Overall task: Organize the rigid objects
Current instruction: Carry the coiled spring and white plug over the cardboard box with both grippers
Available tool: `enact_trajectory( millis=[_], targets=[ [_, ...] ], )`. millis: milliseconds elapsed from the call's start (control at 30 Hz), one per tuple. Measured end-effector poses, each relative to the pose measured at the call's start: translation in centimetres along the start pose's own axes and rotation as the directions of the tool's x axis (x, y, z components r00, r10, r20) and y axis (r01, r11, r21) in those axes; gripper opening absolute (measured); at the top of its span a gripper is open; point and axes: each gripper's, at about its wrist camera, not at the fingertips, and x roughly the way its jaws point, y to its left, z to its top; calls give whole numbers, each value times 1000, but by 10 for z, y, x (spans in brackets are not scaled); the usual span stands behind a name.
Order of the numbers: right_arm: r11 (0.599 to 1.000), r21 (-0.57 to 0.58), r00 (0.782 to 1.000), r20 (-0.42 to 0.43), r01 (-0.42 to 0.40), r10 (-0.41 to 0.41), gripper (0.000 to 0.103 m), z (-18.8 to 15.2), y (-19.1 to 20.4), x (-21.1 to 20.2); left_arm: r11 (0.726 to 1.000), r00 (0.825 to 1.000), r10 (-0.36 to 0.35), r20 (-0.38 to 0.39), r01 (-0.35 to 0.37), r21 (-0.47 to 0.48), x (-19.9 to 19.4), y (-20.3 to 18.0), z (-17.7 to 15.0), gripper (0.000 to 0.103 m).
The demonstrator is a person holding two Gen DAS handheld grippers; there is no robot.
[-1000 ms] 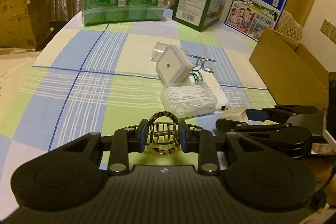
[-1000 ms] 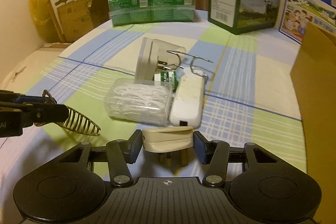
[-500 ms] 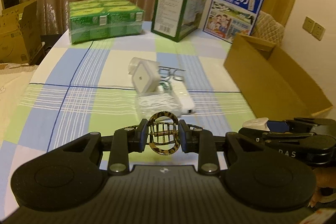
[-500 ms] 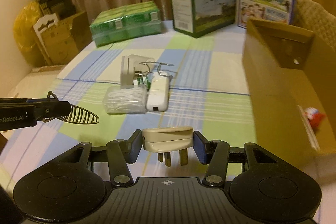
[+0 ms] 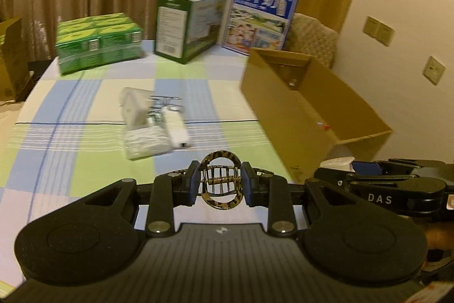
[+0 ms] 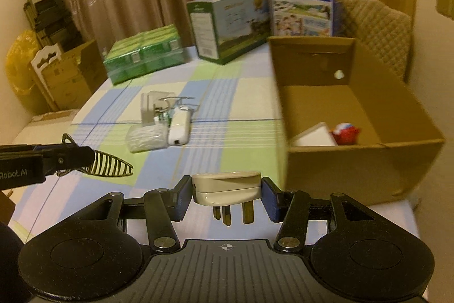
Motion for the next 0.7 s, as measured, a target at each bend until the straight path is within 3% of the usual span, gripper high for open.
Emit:
enact_trajectory(
  millis=[367,700],
  targets=[
    [995,54,995,48,86,-88,49,2,-53,-49,992,995,-103,-4,103,70,4,-63,16,25],
    [988,81,987,87,129,-136,49,19,-94,-70,980,986,-168,-7,168,110,20,-102,42,25]
  ],
)
